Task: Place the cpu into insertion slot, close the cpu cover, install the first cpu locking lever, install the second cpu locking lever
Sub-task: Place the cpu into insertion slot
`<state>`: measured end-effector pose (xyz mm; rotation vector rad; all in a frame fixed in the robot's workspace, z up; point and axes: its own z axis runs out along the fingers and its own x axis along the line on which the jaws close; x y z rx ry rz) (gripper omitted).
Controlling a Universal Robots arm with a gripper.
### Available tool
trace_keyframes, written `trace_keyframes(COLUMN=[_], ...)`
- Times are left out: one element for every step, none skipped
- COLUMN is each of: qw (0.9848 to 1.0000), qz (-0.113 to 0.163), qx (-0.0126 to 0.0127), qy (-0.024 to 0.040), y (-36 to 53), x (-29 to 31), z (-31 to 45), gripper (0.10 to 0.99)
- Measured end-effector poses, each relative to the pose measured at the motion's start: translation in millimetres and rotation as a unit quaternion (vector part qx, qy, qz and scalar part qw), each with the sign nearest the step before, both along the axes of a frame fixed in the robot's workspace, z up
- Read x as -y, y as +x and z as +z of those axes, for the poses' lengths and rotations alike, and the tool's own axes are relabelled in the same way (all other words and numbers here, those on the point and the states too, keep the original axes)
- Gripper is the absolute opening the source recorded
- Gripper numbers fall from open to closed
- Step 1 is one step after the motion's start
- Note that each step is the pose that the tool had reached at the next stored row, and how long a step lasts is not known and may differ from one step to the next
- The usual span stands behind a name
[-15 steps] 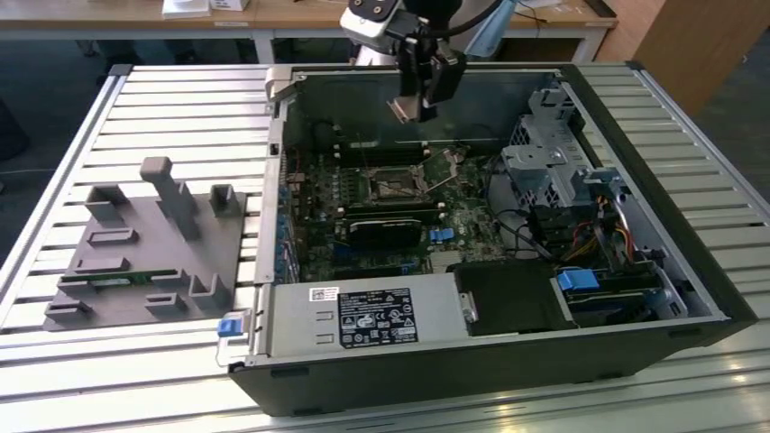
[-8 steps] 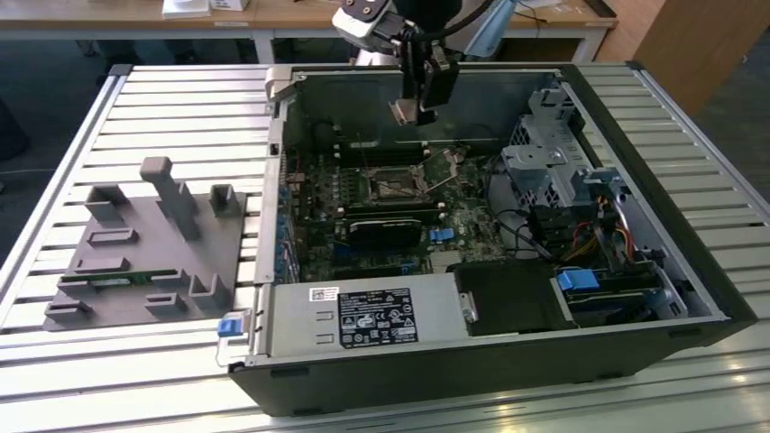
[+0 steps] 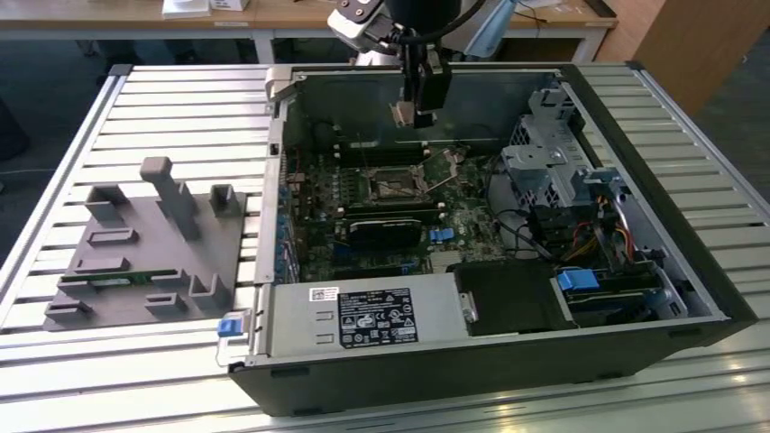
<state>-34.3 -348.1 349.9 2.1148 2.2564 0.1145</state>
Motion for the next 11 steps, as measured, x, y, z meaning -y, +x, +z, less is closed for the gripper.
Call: trace_keyframes(qw=[1.0,1.0,1.0,1.0,1.0,1.0,1.0,1.0,1.0,1.0,0.9999], qz=[0.0,0.0,0.0,0.0,0.0,0.0,0.0,0.0,0.0,0.0,0.0], qx=[0.0006,0.0007,0.0007,0.001,0.0016,0.0031,0.0047,0.0068,0.0083,0.0094,0.0103], qy=[0.0003,0.0004,0.0003,0.0003,0.0003,0.0003,0.0003,0.0003,0.0003,0.0007,0.001], y=[0.0,0.1,0.1,0.1,0.0,-0.1,-0.1,-0.2,-0.3,-0.5,-1.0], x=[-2.6,-2.8,-3.0,-3.0,-3.0,-3.0,-3.0,-3.0,-3.0,-3.0,-3.0], z=[-4.8,-6.6,-8.3,-10.1,-11.8,-13.3,-14.4,-15.5,-16.7,-17.8,-18.9], gripper=[0.525,0.525,0.525,0.525,0.525,0.525,0.525,0.525,0.525,0.525,0.525])
